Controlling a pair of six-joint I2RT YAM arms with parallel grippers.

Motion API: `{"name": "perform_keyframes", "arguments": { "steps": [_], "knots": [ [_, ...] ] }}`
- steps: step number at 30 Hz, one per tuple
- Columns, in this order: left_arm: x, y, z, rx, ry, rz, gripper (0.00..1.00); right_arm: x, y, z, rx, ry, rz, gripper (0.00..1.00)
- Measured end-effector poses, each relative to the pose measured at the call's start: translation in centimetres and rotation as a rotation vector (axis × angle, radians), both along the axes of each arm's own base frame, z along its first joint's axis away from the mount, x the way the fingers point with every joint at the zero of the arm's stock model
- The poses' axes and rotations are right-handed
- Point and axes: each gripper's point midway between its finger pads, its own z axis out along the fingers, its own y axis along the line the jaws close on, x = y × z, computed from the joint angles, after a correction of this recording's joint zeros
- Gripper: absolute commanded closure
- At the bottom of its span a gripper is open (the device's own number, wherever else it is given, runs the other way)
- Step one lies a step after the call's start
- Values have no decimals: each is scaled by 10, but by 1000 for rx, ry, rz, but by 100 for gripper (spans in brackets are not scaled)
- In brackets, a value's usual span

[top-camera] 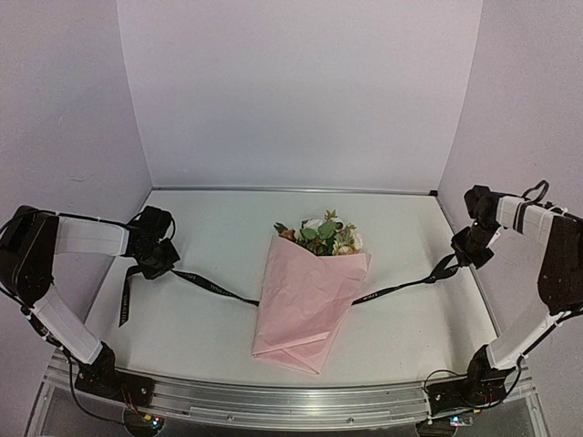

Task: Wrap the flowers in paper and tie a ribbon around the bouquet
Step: Pick up the ribbon at the center of the board, then place the left side of the ribbon on the folded bouquet.

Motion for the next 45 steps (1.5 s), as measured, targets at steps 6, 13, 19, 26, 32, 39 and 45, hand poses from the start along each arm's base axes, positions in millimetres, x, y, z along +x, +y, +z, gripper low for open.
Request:
{"name": "perform_keyframes", "arguments": {
  "steps": [6, 13, 19, 26, 32, 39, 45],
  "knots": [
    [-1, -34, 2, -75, -7, -110, 100, -6, 27, 7, 4, 3, 113, 100],
    [-12, -67, 2, -112, 4, -210, 100, -13, 151, -14, 59, 27, 487, 100],
    [-13, -70, 5, -118, 0, -220, 100, -5, 206, -64, 96, 125, 588, 100],
    [-11, -71, 25, -137, -56, -223, 100, 26, 235, -82, 157, 104, 594, 100],
    [-14, -68, 32, -138, -79, -218, 100, 61, 266, -77, 230, 47, 615, 100],
    [-21, -63, 32, -134, -77, -207, 100, 93, 294, -71, 294, -4, 657, 100],
    [-22, -61, 34, -138, -84, -199, 100, 116, 314, -56, 331, -58, 709, 100]
  ]
}}
